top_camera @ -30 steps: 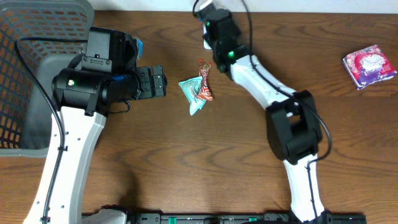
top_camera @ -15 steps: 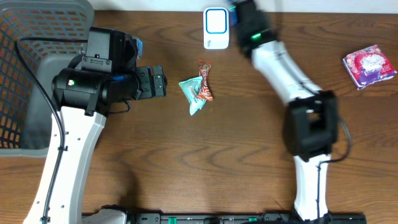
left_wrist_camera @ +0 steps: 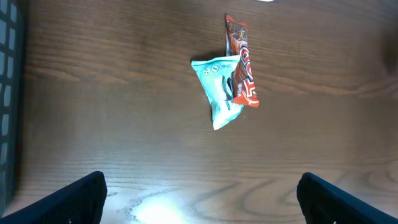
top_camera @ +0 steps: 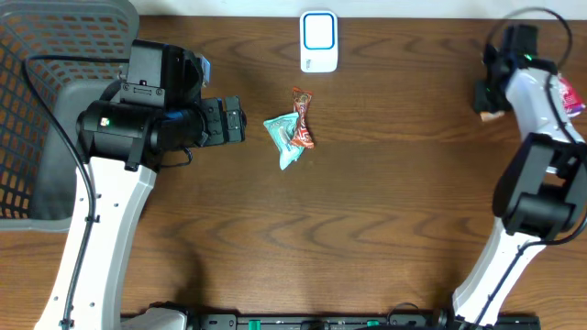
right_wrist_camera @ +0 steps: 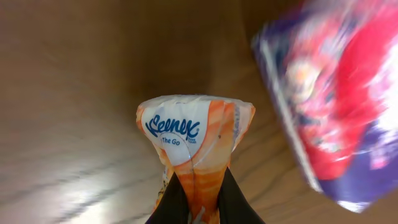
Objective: Scan the item barcode
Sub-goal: 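Carry the orange box to the right and release it by the tissues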
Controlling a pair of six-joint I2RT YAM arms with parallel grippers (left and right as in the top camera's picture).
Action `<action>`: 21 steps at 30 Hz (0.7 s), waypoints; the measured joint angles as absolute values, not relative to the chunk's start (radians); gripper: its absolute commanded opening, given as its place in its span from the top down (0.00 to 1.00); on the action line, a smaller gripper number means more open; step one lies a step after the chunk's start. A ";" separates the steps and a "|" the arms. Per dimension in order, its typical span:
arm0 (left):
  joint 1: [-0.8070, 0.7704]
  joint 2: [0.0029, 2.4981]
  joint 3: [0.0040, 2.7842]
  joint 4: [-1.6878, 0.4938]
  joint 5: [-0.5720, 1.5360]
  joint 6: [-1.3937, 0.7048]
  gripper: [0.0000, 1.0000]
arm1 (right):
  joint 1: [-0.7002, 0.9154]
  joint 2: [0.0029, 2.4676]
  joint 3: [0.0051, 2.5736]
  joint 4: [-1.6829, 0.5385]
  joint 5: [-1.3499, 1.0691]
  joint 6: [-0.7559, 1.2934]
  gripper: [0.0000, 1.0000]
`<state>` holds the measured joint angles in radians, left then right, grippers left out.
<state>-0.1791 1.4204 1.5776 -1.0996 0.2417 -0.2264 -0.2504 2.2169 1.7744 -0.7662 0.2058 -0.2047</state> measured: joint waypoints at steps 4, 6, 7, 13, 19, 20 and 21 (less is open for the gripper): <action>-0.179 1.420 1.578 -1.100 0.242 -0.227 0.02 | -0.314 2.217 1.711 -0.701 0.130 -0.219 0.90; -0.179 1.420 1.578 -1.100 0.242 -0.227 0.02 | -0.333 2.217 1.700 -0.660 0.125 -0.219 0.79; -0.179 1.420 1.578 -1.100 0.242 -0.227 0.02 | -0.339 2.217 1.700 -0.644 0.136 -0.216 0.77; -0.179 1.420 1.578 -1.100 0.242 -0.227 0.02 | -0.349 2.218 1.767 -0.727 0.260 -0.221 0.15; -0.179 1.420 1.578 -1.100 0.241 -0.227 0.02 | -0.335 2.218 2.063 -0.953 0.195 -0.181 0.01; -0.179 1.420 1.578 -1.100 0.242 -0.227 0.02 | -0.325 2.218 2.119 -0.989 0.141 -0.170 0.01; -0.179 1.420 1.578 -1.100 0.242 -0.227 0.02 | -0.313 2.218 2.161 -1.017 0.086 -0.160 0.01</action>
<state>-0.1791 1.4204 1.5776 -1.0996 0.2417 -0.2268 -0.3134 2.2177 2.1612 -1.0172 0.0864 -0.1600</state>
